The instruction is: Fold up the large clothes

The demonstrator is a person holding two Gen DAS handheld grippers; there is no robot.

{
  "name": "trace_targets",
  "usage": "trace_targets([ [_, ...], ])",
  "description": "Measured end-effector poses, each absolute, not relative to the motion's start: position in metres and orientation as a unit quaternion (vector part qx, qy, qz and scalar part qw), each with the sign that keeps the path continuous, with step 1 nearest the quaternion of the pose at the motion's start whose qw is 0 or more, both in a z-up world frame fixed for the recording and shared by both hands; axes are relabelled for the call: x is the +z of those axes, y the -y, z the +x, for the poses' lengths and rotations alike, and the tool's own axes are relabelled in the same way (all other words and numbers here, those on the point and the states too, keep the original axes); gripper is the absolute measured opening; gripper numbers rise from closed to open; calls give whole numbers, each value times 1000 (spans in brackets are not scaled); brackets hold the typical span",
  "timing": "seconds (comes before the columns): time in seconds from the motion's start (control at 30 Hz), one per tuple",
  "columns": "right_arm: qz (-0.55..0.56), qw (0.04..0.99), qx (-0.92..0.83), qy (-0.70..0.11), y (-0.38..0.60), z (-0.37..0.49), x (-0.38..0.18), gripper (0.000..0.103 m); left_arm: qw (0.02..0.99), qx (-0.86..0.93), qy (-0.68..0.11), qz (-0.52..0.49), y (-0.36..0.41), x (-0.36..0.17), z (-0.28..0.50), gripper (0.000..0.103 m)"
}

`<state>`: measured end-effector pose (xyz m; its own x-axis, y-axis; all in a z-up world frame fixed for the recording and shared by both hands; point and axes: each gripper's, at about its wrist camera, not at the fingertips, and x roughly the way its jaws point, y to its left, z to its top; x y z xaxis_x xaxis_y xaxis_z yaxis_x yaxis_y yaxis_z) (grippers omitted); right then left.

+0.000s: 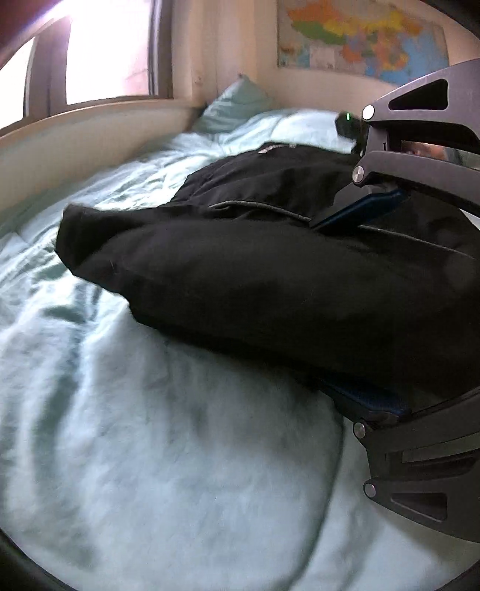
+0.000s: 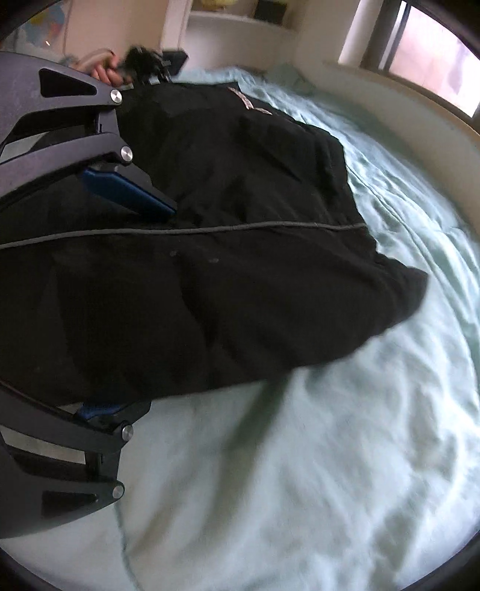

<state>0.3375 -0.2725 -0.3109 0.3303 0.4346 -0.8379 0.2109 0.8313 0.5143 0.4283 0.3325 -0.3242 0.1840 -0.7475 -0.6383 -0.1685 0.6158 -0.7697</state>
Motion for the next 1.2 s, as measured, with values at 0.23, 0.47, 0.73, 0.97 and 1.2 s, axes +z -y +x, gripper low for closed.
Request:
trace_targets([
  [0.23,324,733,131,-583,264,359,-335,84,666,-224,-588,-401,-328,-333,428,66],
  [0.47,288,759,143,-566,252,350,-308,53,713,-240,-548,-366,-312,-291,408,41],
  [0.73,317,739,138,-578,255,372,-322,61,690,-219,-571,-387,-307,-305,419,45],
  [0.97,305,782,151,-522,240,331,-256,36,708,-267,-499,-422,-303,-245,373,35],
  [1.2,283,812,178,-478,203,263,-175,32,736,-312,-456,-391,-286,-156,297,35],
])
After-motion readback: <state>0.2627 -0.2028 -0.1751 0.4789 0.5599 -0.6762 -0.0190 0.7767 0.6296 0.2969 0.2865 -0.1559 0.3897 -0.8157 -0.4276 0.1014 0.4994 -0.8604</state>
